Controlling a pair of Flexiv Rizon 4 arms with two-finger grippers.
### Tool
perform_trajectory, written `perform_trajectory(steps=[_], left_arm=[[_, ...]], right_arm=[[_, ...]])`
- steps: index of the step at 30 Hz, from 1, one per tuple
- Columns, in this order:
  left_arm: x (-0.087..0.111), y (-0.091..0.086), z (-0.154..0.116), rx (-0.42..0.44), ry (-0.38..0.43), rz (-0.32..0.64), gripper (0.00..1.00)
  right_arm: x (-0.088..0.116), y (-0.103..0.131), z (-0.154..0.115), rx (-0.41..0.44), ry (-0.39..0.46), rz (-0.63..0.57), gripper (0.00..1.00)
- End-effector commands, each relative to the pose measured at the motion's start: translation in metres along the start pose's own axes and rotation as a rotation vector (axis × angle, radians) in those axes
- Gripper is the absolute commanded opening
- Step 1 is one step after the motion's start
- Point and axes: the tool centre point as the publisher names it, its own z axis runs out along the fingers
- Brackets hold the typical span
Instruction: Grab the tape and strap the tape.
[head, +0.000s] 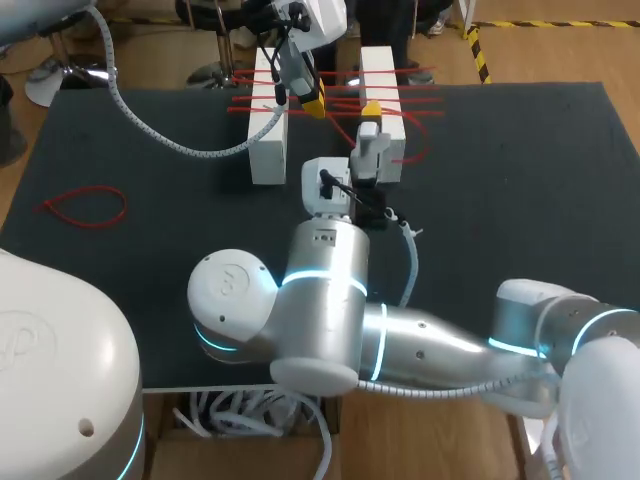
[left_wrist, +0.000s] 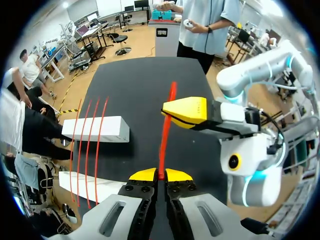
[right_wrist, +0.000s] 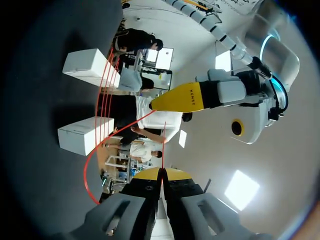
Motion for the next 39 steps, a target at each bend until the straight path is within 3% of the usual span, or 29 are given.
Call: perform_trajectory(steps=[1, 39], left_arm=[[0.0, -0.001, -0.001, -0.005, 0.001, -0.001, 0.0], [0.0, -0.001, -0.001, -0.005, 0.001, -0.001, 0.0]], right_arm=[[-0.006, 0.001, -0.004, -0.011, 0.016, -0.009, 0.0], [-0.001, 0.021, -0.005, -0.018, 0.029, -0.049, 0.0]])
